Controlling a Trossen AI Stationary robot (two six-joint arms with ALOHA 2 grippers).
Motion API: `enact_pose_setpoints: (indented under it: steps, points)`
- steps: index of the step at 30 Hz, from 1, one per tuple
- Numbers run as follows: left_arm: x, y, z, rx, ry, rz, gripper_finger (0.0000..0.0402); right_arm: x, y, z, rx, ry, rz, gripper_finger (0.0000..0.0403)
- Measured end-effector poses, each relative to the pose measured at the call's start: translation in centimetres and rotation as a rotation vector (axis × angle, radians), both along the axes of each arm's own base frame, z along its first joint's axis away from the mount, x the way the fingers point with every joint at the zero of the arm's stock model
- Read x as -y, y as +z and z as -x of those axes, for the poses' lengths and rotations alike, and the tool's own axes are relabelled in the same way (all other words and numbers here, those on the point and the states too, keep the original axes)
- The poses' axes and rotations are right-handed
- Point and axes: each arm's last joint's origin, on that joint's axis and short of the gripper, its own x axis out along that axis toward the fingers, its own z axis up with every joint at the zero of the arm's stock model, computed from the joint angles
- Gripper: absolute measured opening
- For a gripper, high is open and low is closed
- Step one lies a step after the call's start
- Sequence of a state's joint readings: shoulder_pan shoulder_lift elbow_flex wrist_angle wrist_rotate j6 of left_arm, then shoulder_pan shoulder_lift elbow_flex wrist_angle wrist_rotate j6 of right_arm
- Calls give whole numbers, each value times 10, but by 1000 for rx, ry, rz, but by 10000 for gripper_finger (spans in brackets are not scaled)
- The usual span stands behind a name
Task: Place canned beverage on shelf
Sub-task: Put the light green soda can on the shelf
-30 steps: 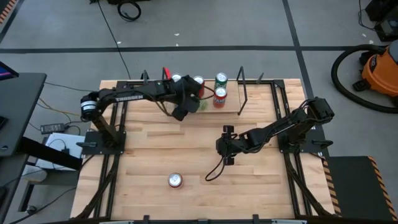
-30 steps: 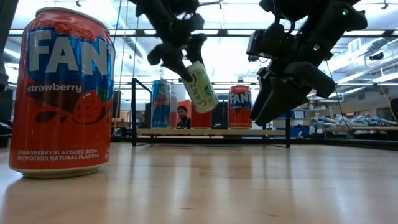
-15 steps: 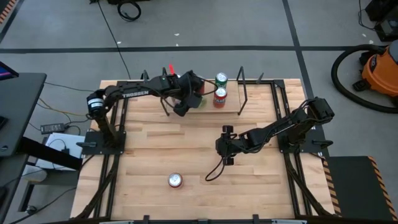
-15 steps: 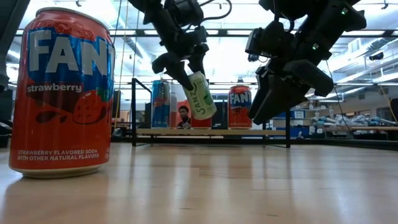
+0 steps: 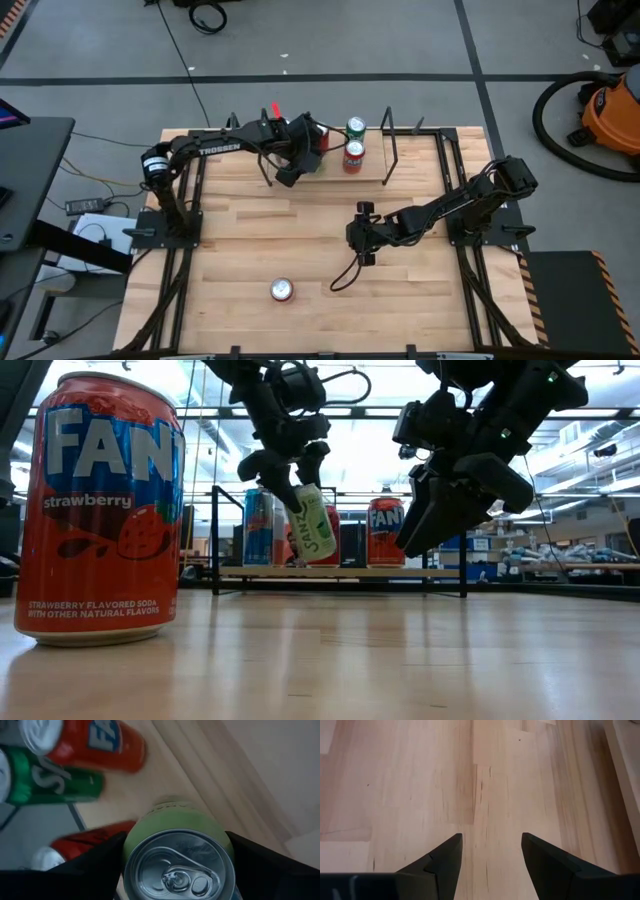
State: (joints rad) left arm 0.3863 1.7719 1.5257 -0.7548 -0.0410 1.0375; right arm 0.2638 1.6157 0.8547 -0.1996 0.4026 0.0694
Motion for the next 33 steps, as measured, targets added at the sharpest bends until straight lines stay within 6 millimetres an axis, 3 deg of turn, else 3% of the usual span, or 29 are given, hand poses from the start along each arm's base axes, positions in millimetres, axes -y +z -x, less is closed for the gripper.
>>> enact_pose_setpoints:
  steps: [9,33]
  points:
    - [-3,-12,-4,-43,15,10,314,0,1,-1,11,11,1,215]
    - [-3,-13,-8,-30,-4,-33,327,-1,1,-1,14,17,4,215]
